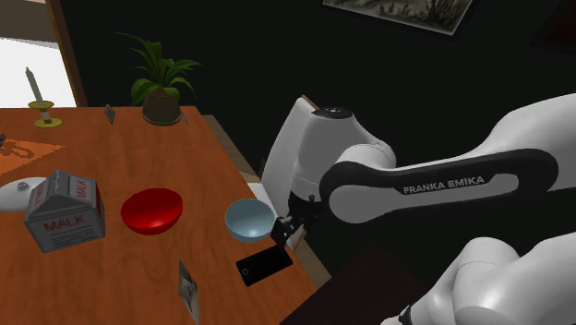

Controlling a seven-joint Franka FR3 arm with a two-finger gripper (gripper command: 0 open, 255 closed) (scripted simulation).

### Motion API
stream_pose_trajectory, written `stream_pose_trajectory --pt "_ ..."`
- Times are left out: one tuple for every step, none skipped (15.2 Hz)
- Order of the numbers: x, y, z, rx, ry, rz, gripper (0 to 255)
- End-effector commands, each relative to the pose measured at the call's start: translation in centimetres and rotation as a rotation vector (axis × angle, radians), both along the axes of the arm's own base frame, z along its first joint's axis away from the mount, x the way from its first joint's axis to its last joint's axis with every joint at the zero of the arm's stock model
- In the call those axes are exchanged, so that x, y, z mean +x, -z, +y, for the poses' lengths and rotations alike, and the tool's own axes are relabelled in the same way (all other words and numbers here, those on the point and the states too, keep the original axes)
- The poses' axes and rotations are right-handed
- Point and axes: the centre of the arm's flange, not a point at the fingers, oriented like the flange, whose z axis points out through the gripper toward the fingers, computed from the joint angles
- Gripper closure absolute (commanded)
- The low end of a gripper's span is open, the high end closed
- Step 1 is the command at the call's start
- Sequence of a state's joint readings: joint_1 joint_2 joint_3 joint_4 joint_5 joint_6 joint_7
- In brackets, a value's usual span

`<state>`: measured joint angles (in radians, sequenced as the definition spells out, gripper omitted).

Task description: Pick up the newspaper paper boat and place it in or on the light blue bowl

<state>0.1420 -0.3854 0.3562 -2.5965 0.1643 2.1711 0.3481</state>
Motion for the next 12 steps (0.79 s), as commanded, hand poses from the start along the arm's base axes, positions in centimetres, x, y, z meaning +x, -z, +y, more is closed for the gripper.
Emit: stream_pose_trajectory --pt "0.7 1.9 1.9 0.011 0.007 -0.011 0" --pt "1.0 2.7 2.8 0.015 0.011 -0.016 0" --pt "1.3 3.5 3.7 0.019 0.014 -0.02 0" --pt "1.6 4.3 4.6 0.024 0.017 -0.025 0" --pt "1.9 5.1 5.5 0.028 0.021 -0.029 0" --pt "2.2 5.9 6.4 0.032 0.024 -0.034 0" --pt "2.6 6.7 7.3 0.036 0.028 -0.039 0" --pt "2.9 7.5 8.2 0.041 0.031 -0.043 0" --pt "3.2 8.3 9.1 0.045 0.034 -0.048 0" --pt "3.6 9.0 10.1 0.049 0.038 -0.053 0" --pt "3.9 9.8 11.0 0.053 0.041 -0.057 0" --pt "4.3 10.6 11.9 0.058 0.045 -0.062 0"
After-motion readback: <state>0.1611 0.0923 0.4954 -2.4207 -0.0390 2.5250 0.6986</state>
